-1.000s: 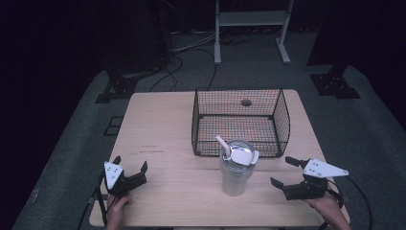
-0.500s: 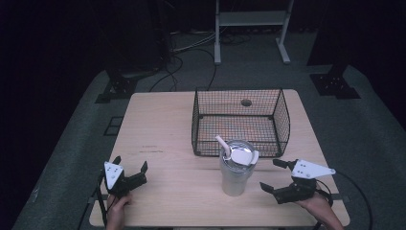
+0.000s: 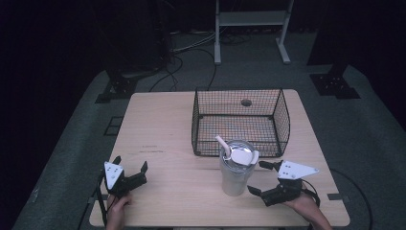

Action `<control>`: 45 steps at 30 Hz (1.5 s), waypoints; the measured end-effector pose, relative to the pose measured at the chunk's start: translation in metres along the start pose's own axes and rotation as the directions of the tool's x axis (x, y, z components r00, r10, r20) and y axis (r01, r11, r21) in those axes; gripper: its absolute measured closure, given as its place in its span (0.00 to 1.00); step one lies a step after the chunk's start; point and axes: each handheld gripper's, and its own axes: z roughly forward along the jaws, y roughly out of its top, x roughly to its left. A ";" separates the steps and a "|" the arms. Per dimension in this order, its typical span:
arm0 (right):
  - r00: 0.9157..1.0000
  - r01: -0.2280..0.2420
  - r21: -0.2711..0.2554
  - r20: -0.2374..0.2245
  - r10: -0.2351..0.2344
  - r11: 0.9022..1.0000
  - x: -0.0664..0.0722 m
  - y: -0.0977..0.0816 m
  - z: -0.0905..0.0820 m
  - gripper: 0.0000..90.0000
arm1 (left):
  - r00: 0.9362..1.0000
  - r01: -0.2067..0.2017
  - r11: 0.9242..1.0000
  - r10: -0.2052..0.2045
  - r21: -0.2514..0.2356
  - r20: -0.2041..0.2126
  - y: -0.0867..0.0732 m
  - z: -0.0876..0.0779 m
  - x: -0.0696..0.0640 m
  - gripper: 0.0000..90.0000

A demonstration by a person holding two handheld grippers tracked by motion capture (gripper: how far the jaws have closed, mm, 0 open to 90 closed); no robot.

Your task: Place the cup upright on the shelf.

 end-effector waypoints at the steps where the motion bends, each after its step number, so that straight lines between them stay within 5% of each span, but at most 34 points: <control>1: 1.000 0.000 -0.001 0.002 0.000 1.000 0.000 0.000 0.002 0.07 | 1.000 -0.001 1.000 0.001 0.000 0.000 0.000 0.000 0.000 0.00; 24: 0.999 0.037 -0.029 -0.010 -0.037 0.999 0.009 0.003 0.034 0.07 | 1.000 0.003 1.000 -0.003 -0.003 0.002 0.000 0.000 0.000 0.00; 45: 1.000 0.005 -0.121 -0.007 -0.006 0.993 0.011 0.002 0.055 0.07 | 1.000 0.007 1.000 -0.007 -0.005 0.004 0.000 0.000 0.001 0.00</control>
